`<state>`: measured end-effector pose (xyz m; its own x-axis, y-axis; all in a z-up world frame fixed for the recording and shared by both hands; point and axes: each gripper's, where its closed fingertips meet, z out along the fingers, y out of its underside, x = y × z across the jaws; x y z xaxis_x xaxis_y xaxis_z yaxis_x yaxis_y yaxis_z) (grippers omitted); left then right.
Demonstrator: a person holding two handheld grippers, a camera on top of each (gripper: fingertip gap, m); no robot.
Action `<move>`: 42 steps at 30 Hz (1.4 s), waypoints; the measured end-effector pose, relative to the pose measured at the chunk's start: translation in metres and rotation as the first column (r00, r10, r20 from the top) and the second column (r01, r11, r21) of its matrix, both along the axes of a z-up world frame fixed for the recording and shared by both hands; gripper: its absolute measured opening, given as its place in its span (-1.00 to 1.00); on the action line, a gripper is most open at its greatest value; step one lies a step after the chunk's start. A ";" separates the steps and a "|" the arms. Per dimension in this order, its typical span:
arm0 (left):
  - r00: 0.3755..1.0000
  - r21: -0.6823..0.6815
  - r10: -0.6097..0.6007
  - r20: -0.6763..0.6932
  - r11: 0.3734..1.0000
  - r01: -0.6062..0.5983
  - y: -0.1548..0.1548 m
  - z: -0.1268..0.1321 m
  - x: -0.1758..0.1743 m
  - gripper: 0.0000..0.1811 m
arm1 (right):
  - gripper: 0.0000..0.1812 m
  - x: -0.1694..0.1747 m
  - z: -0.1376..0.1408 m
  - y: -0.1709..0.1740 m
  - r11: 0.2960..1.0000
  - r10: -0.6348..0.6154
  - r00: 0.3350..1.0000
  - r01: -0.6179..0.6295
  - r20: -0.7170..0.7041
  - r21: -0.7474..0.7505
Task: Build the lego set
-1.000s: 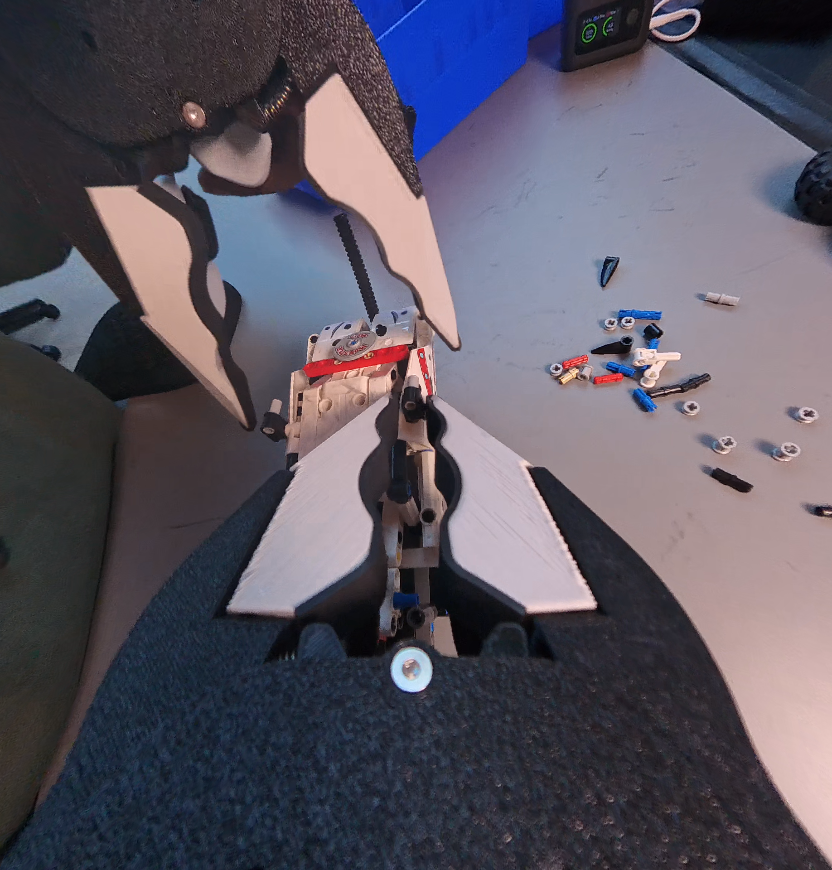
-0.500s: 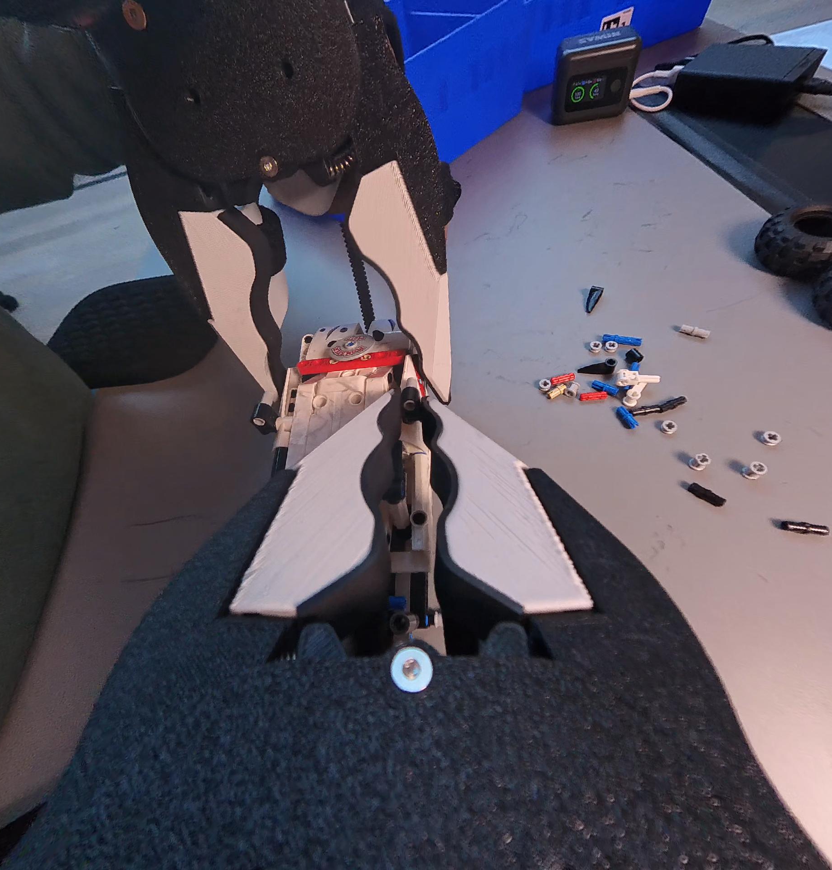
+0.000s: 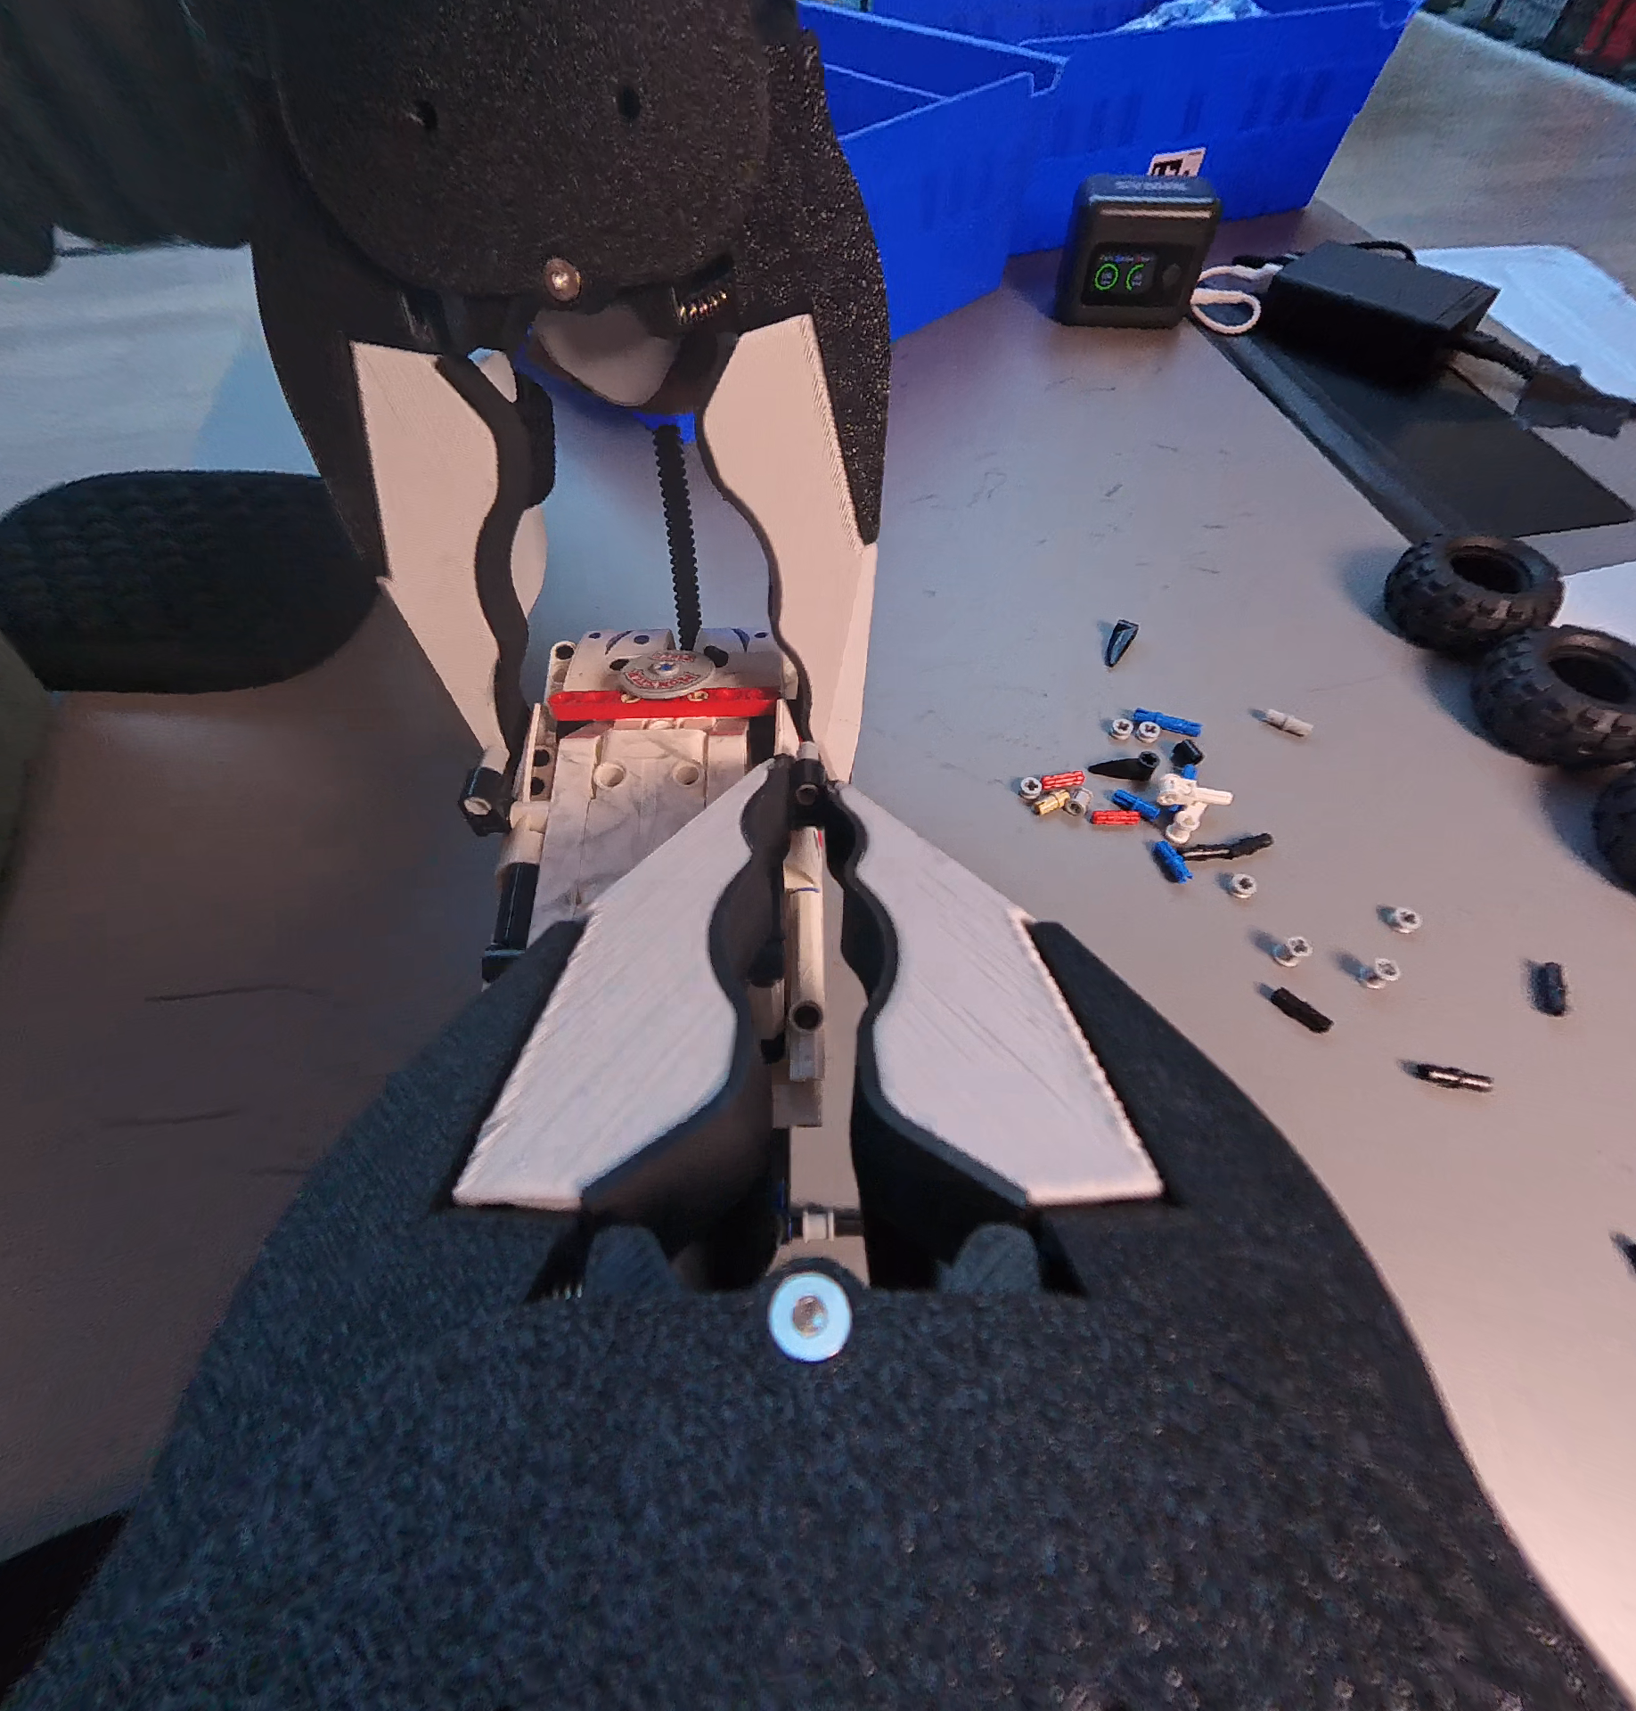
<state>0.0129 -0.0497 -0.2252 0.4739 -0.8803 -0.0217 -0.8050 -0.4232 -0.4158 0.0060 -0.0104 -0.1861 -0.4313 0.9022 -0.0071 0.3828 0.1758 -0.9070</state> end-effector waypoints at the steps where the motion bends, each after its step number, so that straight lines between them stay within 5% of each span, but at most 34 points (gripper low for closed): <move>1: 1.000 0.000 0.006 0.011 1.000 -0.006 0.000 0.000 0.000 -0.15 | -0.96 0.000 0.000 0.000 1.000 -0.001 1.000 0.001 -0.012 0.007; 8: 1.000 -0.004 0.020 0.019 1.000 -0.020 0.000 0.000 0.001 -0.15 | -0.95 -0.002 0.000 0.003 1.000 0.000 1.000 0.000 -0.003 -0.012; 10: 0.989 -0.034 -0.132 0.071 0.990 0.134 -0.024 0.000 0.024 -0.15 | -0.94 -0.009 -0.006 0.052 0.974 -0.203 0.979 0.204 -0.018 0.101; 12: 0.972 -0.006 -0.223 0.072 0.974 0.224 -0.039 0.001 0.042 -0.14 | -0.95 -0.002 0.015 0.058 0.982 -0.183 0.983 0.182 -0.023 -0.051; 15: 0.993 -0.009 -0.102 0.052 0.995 0.103 -0.020 0.001 0.030 -0.13 | -0.94 -0.004 0.017 0.037 0.991 -0.117 0.992 0.119 -0.036 0.055; 24: 0.989 0.004 -0.104 0.101 0.995 0.105 -0.017 0.002 0.031 -0.11 | -0.94 0.011 0.022 0.054 0.974 -0.143 0.990 0.139 -0.010 -0.181; 34: 0.988 0.041 -0.082 0.134 0.996 0.077 -0.015 0.003 0.030 -0.10 | -0.79 0.031 -0.081 0.072 0.984 -0.165 0.928 0.133 0.333 0.115; 42: 0.985 0.041 -0.072 0.158 0.997 0.066 -0.011 0.003 0.029 -0.09 | -0.61 0.029 -0.012 0.053 0.998 -0.062 0.982 0.063 0.180 0.000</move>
<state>0.0417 -0.0611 -0.2217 0.4123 -0.9109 0.0172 -0.7537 -0.3516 -0.5553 0.0347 0.0427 -0.1978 -0.3654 0.9270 -0.0843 0.5495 0.1417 -0.8234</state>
